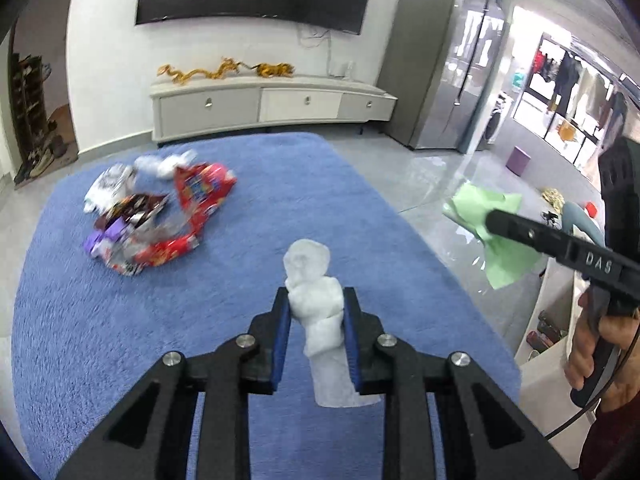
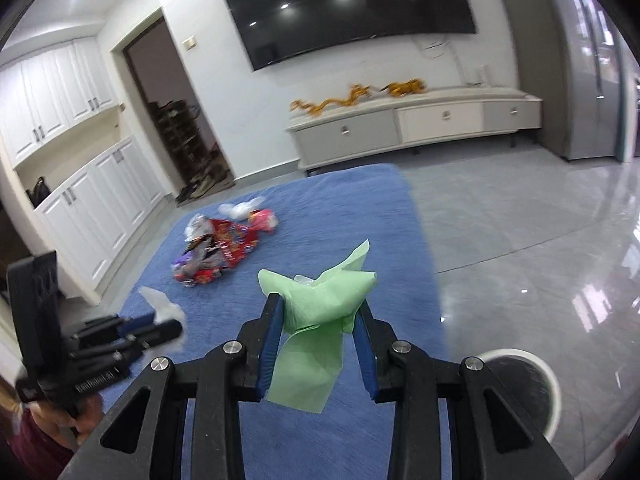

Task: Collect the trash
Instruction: 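Carry tissue and napkin over the bin and open both tools, then move both open tools back to the remaining trash on the rug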

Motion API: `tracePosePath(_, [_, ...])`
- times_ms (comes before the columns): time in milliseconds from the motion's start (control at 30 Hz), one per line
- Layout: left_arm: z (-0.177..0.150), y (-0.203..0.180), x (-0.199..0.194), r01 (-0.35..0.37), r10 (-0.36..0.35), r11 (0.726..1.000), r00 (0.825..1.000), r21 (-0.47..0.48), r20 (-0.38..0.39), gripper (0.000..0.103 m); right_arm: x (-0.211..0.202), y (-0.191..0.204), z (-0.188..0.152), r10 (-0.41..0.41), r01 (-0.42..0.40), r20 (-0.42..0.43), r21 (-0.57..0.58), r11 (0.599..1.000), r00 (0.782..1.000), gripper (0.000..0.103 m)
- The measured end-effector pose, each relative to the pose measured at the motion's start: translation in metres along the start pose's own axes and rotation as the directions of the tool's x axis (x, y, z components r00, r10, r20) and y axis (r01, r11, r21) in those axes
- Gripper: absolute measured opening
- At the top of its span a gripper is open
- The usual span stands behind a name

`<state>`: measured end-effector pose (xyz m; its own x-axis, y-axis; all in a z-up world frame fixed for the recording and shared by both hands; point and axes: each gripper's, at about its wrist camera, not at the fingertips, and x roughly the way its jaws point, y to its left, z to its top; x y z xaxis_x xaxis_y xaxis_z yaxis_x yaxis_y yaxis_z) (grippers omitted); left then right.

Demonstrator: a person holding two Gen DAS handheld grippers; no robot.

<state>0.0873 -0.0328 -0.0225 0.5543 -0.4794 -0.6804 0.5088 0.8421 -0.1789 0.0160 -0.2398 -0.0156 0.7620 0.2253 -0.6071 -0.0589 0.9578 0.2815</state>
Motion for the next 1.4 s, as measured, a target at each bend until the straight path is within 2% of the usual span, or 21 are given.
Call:
tracePosePath(200, [0.015,-0.051,0.005,0.062,-0.063,0.995,0.998,0.072,0.002,0.023,-0.039,-0.045,-0.020,-0.122,0.120,0.035,0.061,0.991,0.992,0.032])
tracePosePath(433, [0.037,-0.126,0.036,0.163,-0.159,0.974,0.987,0.159,-0.040,0.023,-0.064,-0.114,-0.044,-0.242,0.237,0.004,0.179,0.955,0.970,0.033])
tracePosePath(567, [0.046,-0.168,0.064,0.221,-0.208,0.960,0.974,0.175,-0.089,0.024,-0.062,-0.146,-0.055,-0.266,0.266,-0.029,0.229,0.936,0.963,0.033])
tracePosePath(767, [0.056,-0.209,0.115,0.274,-0.249,0.951,0.954,0.146,-0.168,0.026,-0.044,-0.182,-0.070,-0.280,0.295,-0.093,0.268,0.917,0.956,0.036])
tracePosePath(867, [0.058,-0.223,0.140,0.297,-0.267,0.946,0.941,0.128,-0.206,0.030,-0.036,-0.198,-0.079,-0.281,0.304,-0.120,0.283,0.910,0.952,0.037])
tracePosePath(900, [0.056,-0.224,0.146,0.300,-0.269,0.946,0.939,0.123,-0.216,0.032,-0.032,-0.203,-0.081,-0.282,0.309,-0.131,0.287,0.907,0.950,0.041])
tracePosePath(967, [0.056,-0.229,0.162,0.307,-0.276,0.946,0.931,0.105,-0.237,0.044,-0.026,-0.208,-0.085,-0.278,0.308,-0.140,0.291,0.906,0.950,0.044])
tracePosePath(1033, [0.056,-0.232,0.171,0.319,-0.290,0.944,0.925,0.089,-0.248,0.054,-0.021,-0.215,-0.087,-0.281,0.316,-0.153,0.297,0.901,0.947,0.053])
tracePosePath(1167, [0.052,-0.236,0.177,0.327,-0.294,0.941,0.920,0.092,-0.257,0.055,-0.016,-0.225,-0.092,-0.287,0.327,-0.167,0.317,0.890,0.943,0.055])
tracePosePath(1400, [0.052,-0.222,0.147,0.298,-0.275,0.950,0.940,0.094,-0.202,0.055,-0.033,-0.216,-0.089,-0.292,0.321,-0.138,0.317,0.892,0.946,0.055])
